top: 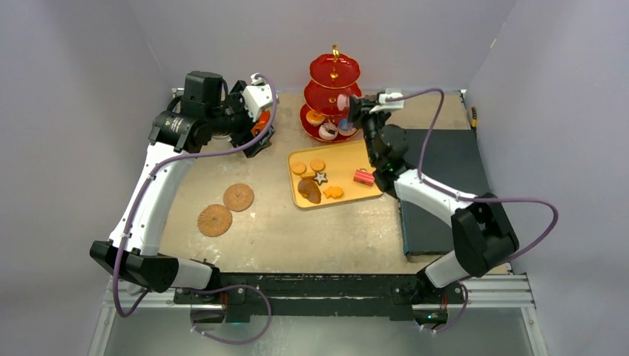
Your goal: Serve the afternoon tea
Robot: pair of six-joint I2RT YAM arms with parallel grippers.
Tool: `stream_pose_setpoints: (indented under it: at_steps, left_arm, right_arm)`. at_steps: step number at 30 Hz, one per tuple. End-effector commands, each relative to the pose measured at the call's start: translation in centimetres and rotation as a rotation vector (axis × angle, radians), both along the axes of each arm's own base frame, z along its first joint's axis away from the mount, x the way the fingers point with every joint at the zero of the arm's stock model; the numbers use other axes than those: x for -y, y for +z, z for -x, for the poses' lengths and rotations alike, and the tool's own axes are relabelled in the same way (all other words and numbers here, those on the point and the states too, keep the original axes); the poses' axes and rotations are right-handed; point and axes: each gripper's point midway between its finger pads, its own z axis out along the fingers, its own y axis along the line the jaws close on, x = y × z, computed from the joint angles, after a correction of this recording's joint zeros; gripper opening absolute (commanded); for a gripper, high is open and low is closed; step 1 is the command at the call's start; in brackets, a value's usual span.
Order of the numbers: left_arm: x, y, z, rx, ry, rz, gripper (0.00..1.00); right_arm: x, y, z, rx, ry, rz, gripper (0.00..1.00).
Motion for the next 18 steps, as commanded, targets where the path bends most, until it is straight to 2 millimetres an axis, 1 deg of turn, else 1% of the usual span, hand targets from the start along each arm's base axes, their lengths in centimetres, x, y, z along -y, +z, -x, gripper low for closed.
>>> stream_pose_setpoints:
  at_steps: [1,4,7,9,14,18]
  left_arm:
    - [0.1,1.2,0.2,0.051,-0.022,-0.001,0.98]
    - [-0.1,1.2,0.2,0.053,-0.019,-0.007,0.98]
    - [-0.1,1.2,0.2,0.053,-0.019,-0.009,0.98]
    - [-0.1,1.2,0.2,0.053,-0.020,-0.010,0.98]
    - [-0.1,1.1,0.2,0.053,-0.023,-0.011,0.98]
    - [0.0,1.2,0.2,0.054,-0.026,-0.007,0.98]
  right_arm:
    - [-0.6,4.4,-2.3,0.093,0.018,-0.024,0.36]
    - [-1.3,4.3,-3.9,0.091,0.020,-0.022,0.36]
    - [-1.6,3.7,-4.9,0.076,0.021,-0.028,0.36]
    - [-1.6,3.4,-5.2,0.070,0.017,-0.035,0.36]
    - [-1.3,3.1,-4.8,0.068,0.014,-0.045,0.36]
    - [-1.2,2.4,-5.3,0.060,0.001,-0.038,0.36]
